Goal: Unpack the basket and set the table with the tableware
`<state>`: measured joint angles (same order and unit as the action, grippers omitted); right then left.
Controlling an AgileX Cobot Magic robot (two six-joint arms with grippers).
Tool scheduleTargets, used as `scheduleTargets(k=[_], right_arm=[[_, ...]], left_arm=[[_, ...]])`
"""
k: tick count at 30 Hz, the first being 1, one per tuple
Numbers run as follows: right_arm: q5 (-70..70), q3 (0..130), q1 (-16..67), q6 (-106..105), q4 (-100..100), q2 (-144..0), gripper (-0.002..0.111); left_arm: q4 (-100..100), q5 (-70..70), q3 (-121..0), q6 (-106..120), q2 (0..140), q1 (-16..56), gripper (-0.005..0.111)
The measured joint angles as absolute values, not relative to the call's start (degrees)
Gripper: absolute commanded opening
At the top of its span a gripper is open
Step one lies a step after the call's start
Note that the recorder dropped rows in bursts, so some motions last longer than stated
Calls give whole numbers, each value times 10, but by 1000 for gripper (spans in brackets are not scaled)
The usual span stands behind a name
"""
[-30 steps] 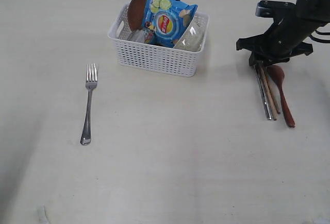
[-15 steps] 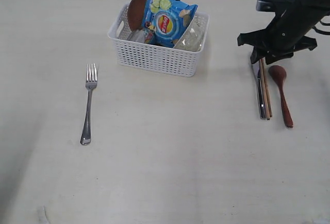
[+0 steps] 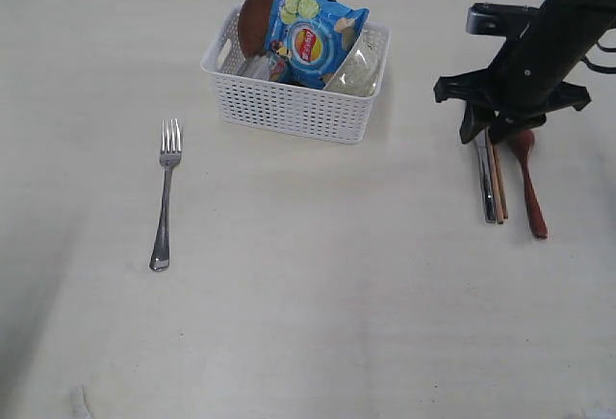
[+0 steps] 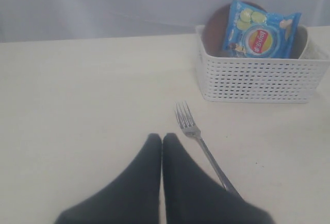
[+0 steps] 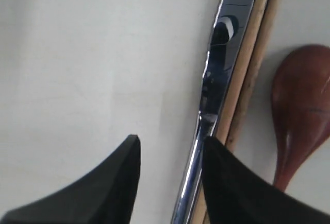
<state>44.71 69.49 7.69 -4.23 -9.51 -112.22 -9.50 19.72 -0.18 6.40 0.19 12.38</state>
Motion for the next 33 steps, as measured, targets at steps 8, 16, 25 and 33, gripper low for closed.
scheduleTargets(k=[8,16,25,33], right_arm=[[401,644,77,-42,-95,-1127,38],[393,651,77,-42,-95,-1148,38],[360,660,77,-42,-98,-1159,38],[362,660,77,-47,-113,-1160,38]], left_arm=[[-95,197,-2,64,2,124,0],[-95,197,-2,64,2,124,0],[-95,197,-2,64,2,124,0],[-95,197,-2,64,2,124,0]])
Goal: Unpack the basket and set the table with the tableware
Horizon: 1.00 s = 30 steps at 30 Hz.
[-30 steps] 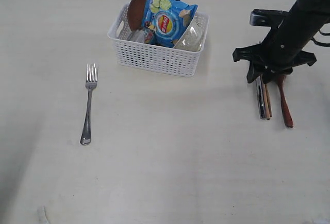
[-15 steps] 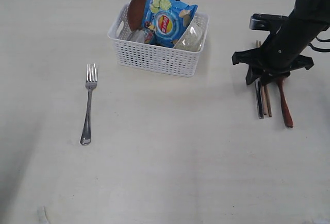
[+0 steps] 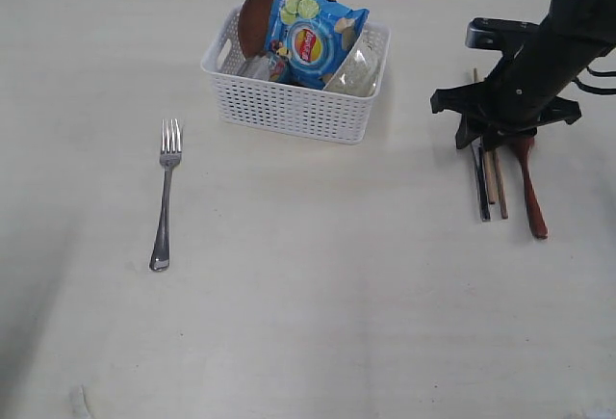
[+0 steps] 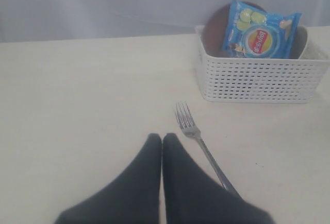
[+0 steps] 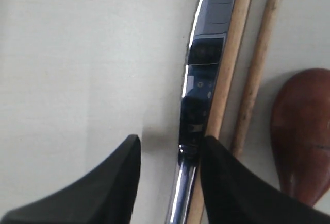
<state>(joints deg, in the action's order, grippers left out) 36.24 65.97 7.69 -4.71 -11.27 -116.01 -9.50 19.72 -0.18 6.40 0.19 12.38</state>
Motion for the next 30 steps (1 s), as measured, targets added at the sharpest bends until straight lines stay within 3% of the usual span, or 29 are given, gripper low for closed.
scheduleTargets(k=[30], right_arm=[[374,648,77,-99,-175,-1129,38]], left_arm=[[-95,197,-2,64,2,124,0]])
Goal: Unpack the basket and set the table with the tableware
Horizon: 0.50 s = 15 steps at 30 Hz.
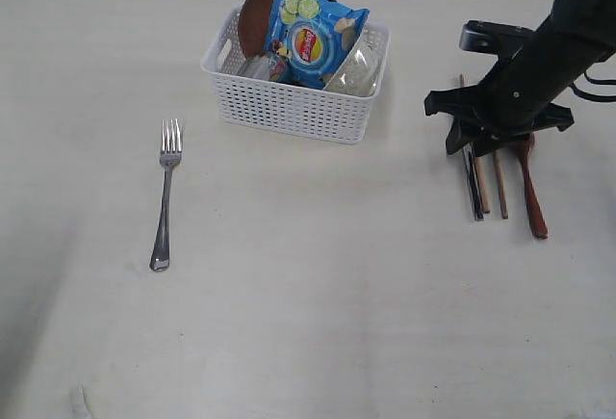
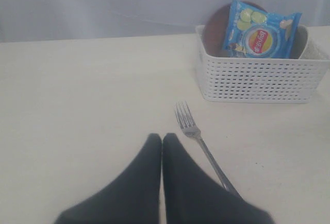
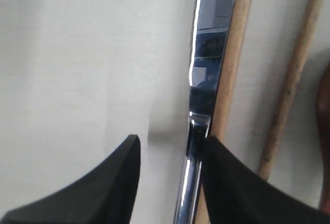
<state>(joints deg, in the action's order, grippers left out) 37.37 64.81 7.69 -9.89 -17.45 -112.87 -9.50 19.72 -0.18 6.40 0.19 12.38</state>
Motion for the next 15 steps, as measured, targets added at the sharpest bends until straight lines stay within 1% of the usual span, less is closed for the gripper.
scheduleTargets(k=[7,15], right_arm=[[376,665,77,-99,-180,-1094,38],[381,667,77,-100,-182,-1109,38]], left_arm=[[-95,197,-2,64,2,124,0],[-95,197,-2,64,2,124,0]])
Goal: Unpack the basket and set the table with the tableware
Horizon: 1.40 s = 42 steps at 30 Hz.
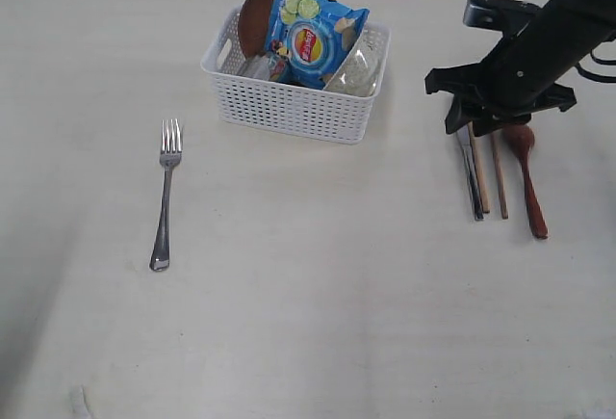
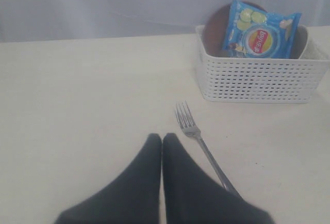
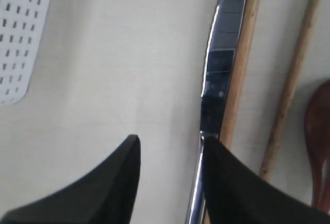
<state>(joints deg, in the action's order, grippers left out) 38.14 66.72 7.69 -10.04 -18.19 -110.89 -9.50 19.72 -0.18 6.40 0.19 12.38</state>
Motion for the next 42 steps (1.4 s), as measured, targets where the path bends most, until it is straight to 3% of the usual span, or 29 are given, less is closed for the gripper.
scheduleTargets(k=[42], right_arm=[[385,668,77,-102,-141,-1150,38]], left_arm=[[-95,197,-2,64,2,124,0]])
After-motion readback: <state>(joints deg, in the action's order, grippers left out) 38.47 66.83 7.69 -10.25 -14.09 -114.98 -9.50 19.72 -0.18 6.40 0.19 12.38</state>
